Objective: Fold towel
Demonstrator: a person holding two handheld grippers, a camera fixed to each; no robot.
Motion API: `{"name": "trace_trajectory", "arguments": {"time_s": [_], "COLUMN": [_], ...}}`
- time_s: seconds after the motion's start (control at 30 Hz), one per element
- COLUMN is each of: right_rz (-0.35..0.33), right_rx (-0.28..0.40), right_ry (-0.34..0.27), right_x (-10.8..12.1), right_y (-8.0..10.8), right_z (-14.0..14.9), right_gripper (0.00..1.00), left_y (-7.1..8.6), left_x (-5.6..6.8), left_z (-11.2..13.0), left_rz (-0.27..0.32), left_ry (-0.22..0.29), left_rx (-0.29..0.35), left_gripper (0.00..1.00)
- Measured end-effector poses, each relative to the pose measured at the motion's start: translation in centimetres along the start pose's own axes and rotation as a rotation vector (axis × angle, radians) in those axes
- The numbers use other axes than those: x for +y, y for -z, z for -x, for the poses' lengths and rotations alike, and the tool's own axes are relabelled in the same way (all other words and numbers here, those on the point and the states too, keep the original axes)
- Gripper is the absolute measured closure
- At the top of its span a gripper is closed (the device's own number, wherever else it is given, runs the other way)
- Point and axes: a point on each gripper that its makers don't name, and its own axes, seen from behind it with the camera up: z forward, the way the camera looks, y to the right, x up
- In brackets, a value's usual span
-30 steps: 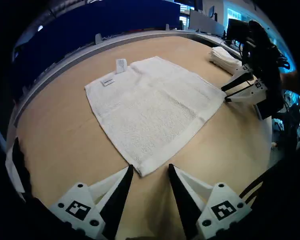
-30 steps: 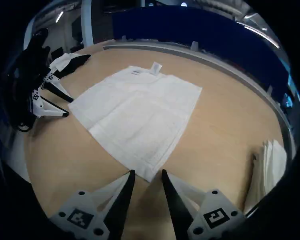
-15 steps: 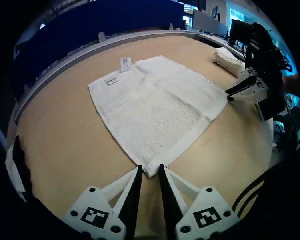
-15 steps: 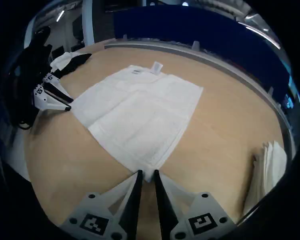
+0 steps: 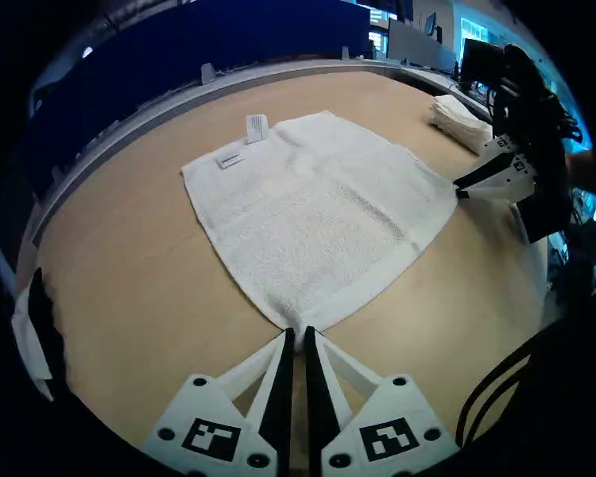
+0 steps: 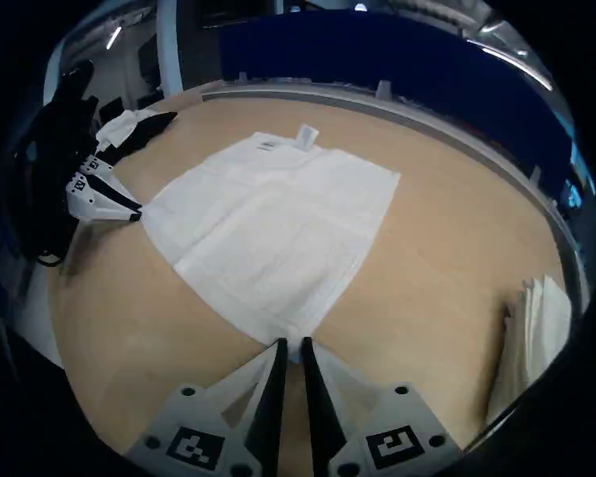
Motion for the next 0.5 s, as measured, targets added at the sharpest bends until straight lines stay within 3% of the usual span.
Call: {"name": "trace_trajectory", "arguments": {"time_s": [0.5], "right_rz": [0.008], "right_rx": [0.035], "right_ry": [0.013], "right_x": [0.5], "right_y": [2.3], "right_z": [-2.8], "right_gripper": [0.86], "left_y": [1.8], "left_x": [1.0], "left_z": [-1.1], "left_rz": [0.012], "left_ry": [0.040], "left_rx": [0.012], "left_gripper": [0.91]}}
